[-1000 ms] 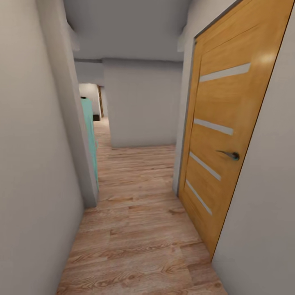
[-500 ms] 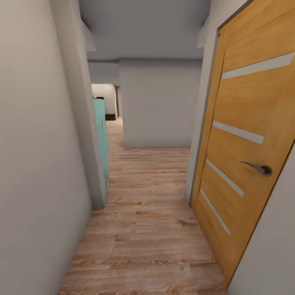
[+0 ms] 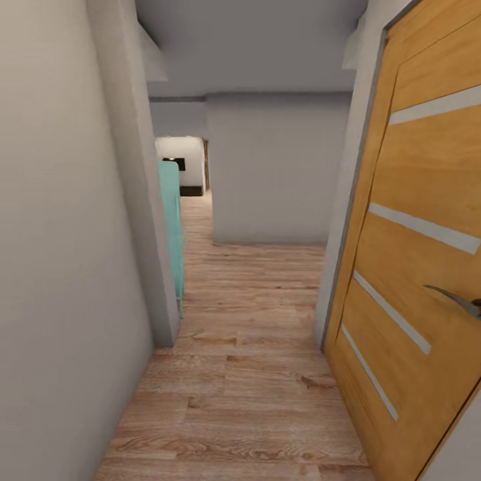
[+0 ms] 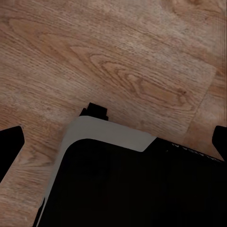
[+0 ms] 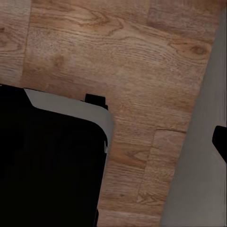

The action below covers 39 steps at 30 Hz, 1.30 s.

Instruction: Move the two storage containers from the living room to the garage. In the garage, place one container on the floor and stack the other container on top of it (either order is fine).

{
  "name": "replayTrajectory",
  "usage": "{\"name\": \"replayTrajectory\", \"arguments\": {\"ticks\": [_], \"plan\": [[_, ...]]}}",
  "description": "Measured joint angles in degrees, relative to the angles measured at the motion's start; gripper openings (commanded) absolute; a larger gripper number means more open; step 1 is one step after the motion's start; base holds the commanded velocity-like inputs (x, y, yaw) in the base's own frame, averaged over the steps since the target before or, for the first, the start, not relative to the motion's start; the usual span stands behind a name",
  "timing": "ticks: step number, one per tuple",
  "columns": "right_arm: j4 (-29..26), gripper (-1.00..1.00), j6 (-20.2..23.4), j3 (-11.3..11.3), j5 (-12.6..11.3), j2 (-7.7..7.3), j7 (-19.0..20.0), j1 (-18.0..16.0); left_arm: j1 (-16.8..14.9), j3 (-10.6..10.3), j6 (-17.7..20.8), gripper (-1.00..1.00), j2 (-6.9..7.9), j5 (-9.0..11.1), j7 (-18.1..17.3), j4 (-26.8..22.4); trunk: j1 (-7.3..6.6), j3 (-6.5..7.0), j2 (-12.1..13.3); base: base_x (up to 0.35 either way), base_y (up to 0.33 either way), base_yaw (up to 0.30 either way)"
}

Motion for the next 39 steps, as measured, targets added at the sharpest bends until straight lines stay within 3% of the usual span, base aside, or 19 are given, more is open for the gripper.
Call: {"name": "replayTrajectory", "arguments": {"ticks": [39], "plan": [[0.0, 1.0, 0.01, 0.56, 0.42, -0.02, 0.09, 0.02, -0.01, -0.04, 0.43, 1.0, 0.09, -0.04, 0.01, 0.02, 0.0, 0.0, 0.0, 0.323, -0.016, 0.0]]}}
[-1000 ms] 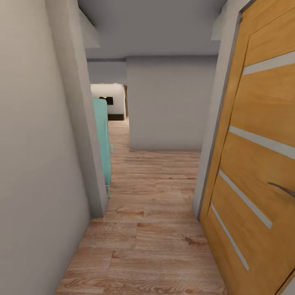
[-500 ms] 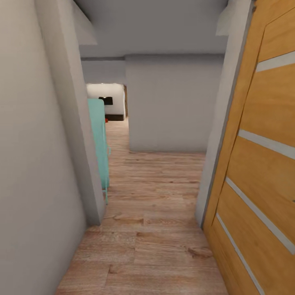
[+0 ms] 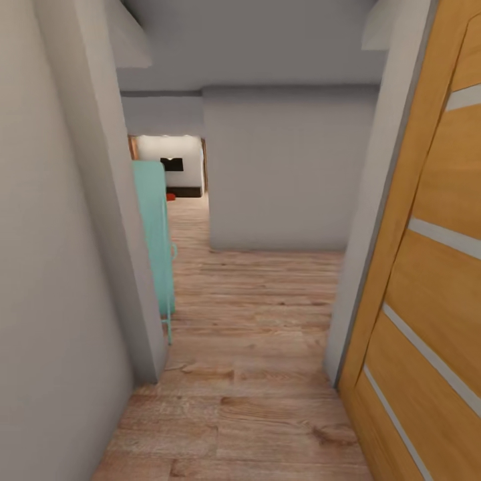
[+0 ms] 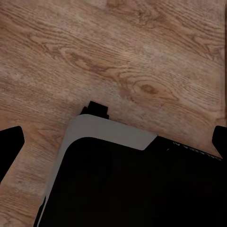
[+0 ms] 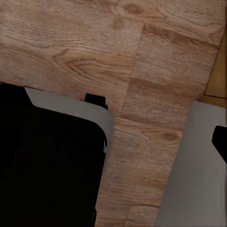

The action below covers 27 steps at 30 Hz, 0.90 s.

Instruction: Move the two storage containers from the living room to the garage. In the garage, place one container on the floor and stack the other container on top of it (either order is fine).

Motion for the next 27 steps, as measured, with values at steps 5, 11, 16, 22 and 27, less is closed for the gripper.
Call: {"name": "replayTrajectory", "arguments": {"ticks": [5, 11, 16, 22, 27], "plan": [[0.0, 1.0, 0.0, -0.01, 0.02, 0.0, 0.0, 0.0, 0.02, 0.0, 0.0, 1.0, 0.0, -0.03, 0.0, 0.0, 0.0, 0.0, 0.0, 0.325, 0.0, 0.0], [0.0, 1.0, 0.0, 0.03, 0.0, 0.06, -0.02, 0.0, 0.0, -0.04, -0.04, 1.0, 0.0, -0.05, 0.0, 0.0, 0.0, 0.0, 0.0, 0.325, 0.0, 0.0], [0.0, 1.0, 0.0, 0.02, -0.04, 0.16, -0.08, 0.0, 0.0, -0.03, -0.15, 1.0, 0.0, -0.05, 0.0, -0.01, 0.0, 0.0, 0.0, 0.325, 0.0, 0.0], [0.0, 1.0, 0.0, 0.02, -0.05, 0.16, -0.08, 0.0, 0.0, -0.02, -0.16, 1.0, 0.0, -0.05, 0.0, -0.01, 0.0, 0.0, 0.0, 0.325, 0.0, 0.0], [0.0, 1.0, 0.0, 0.01, -0.05, 0.1, -0.08, 0.0, 0.0, -0.02, -0.15, 1.0, 0.0, -0.05, 0.0, -0.01, 0.0, 0.0, 0.0, 0.325, 0.009, 0.0]]}}
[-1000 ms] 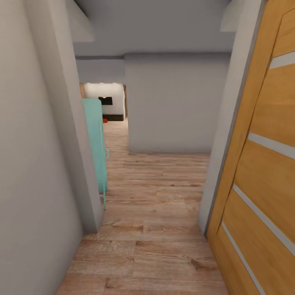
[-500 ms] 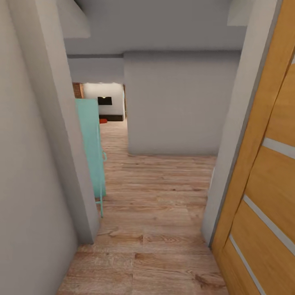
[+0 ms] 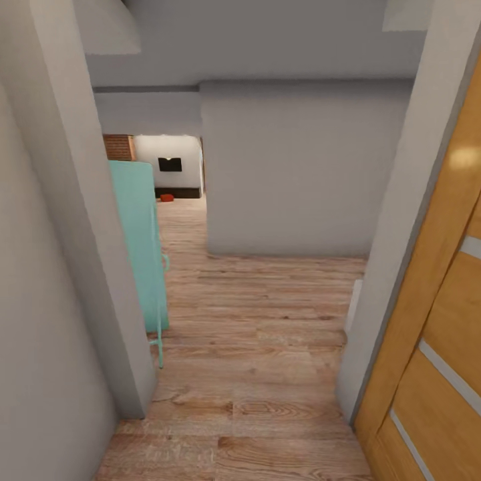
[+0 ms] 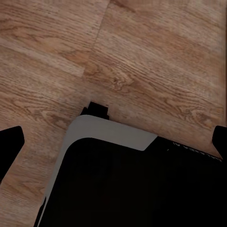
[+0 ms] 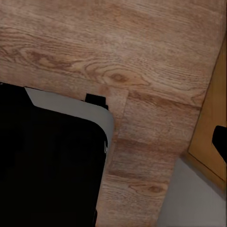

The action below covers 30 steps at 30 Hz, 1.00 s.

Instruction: Move the two storage containers from the living room to the garage. In the garage, place one container on the floor and stack the other container on top of it (either order is fine).

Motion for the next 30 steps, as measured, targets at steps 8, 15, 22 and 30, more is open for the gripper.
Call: {"name": "replayTrajectory", "arguments": {"ticks": [8, 15, 22, 30], "plan": [[0.0, 1.0, 0.0, 0.03, 0.0, -0.01, 0.0, -0.04, 0.0, -0.02, 0.06, 1.0, 0.0, 0.0, 0.01, 0.0, 0.0, 0.0, 0.0, 0.325, 0.085, 0.0], [0.0, 1.0, 0.0, 0.04, 0.0, -0.01, 0.0, 0.0, 0.0, -0.02, 0.07, 1.0, 0.0, 0.0, 0.01, 0.0, 0.0, 0.0, 0.0, 0.325, 0.1, 0.0], [0.0, 1.0, 0.0, 0.04, 0.0, 0.01, 0.0, -0.01, 0.0, -0.02, 0.07, 1.0, 0.0, 0.0, 0.0, 0.0, 0.0, 0.0, 0.0, 0.325, 0.102, 0.0], [0.0, 1.0, 0.0, 0.03, -0.01, 0.13, -0.06, 0.01, 0.0, -0.01, 0.1, 1.0, 0.0, 0.02, 0.0, 0.0, 0.0, 0.0, 0.0, 0.325, 0.039, 0.0]]}}
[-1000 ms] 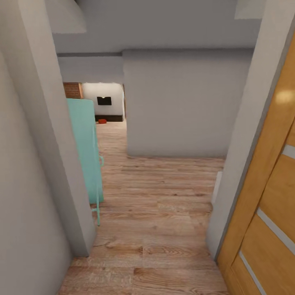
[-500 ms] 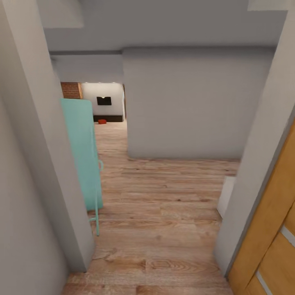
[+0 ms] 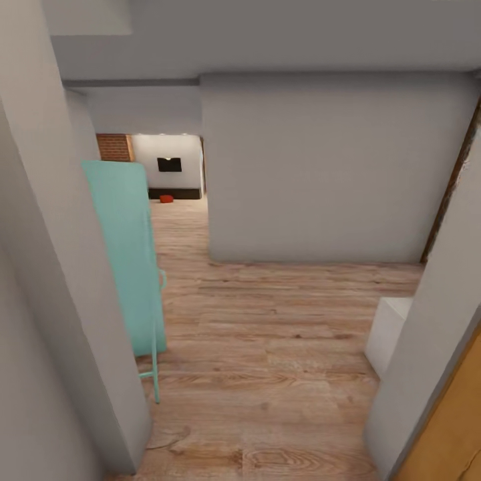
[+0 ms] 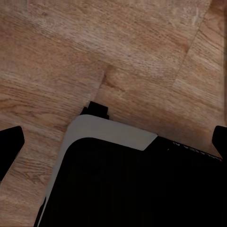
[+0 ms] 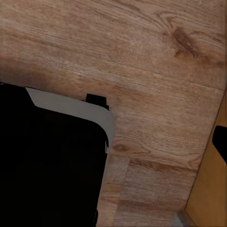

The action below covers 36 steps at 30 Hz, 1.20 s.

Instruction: Move the two storage containers from the living room to the garage. In the garage, place one container on the floor and stack the other container on top of it (either order is fine).

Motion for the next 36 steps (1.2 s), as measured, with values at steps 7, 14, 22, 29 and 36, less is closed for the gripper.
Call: {"name": "replayTrajectory", "arguments": {"ticks": [7, 14, 22, 29, 36], "plan": [[0.0, 1.0, 0.0, -0.01, -0.07, -0.02, -0.02, -0.02, 0.0, -0.01, 0.05, 1.0, 0.0, 0.07, 0.0, 0.0, 0.0, 0.0, 0.0, 0.325, 0.002, 0.0], [0.0, 1.0, 0.0, 0.0, -0.05, -0.05, 0.03, 0.0, 0.0, -0.01, 0.05, 1.0, 0.0, 0.07, 0.0, 0.0, 0.0, 0.0, 0.0, 0.325, 0.0, 0.0], [0.0, 1.0, 0.0, 0.0, -0.04, -0.05, 0.03, 0.0, 0.0, 0.0, 0.05, 1.0, 0.0, 0.07, 0.0, 0.0, 0.0, 0.0, 0.0, 0.325, 0.0, 0.0], [0.0, 1.0, -0.04, -0.05, -0.03, -0.05, -0.02, -0.01, 0.0, -0.01, 0.0, 1.0, 0.0, 0.05, 0.0, 0.0, 0.0, 0.0, 0.0, 0.325, 0.0, 0.0], [0.0, 1.0, -0.03, -0.1, 0.01, 0.1, 0.0, 0.01, -0.01, -0.01, -0.03, 1.0, 0.0, 0.06, 0.0, 0.01, 0.0, 0.0, 0.0, 0.325, 0.0, -0.156]]}}
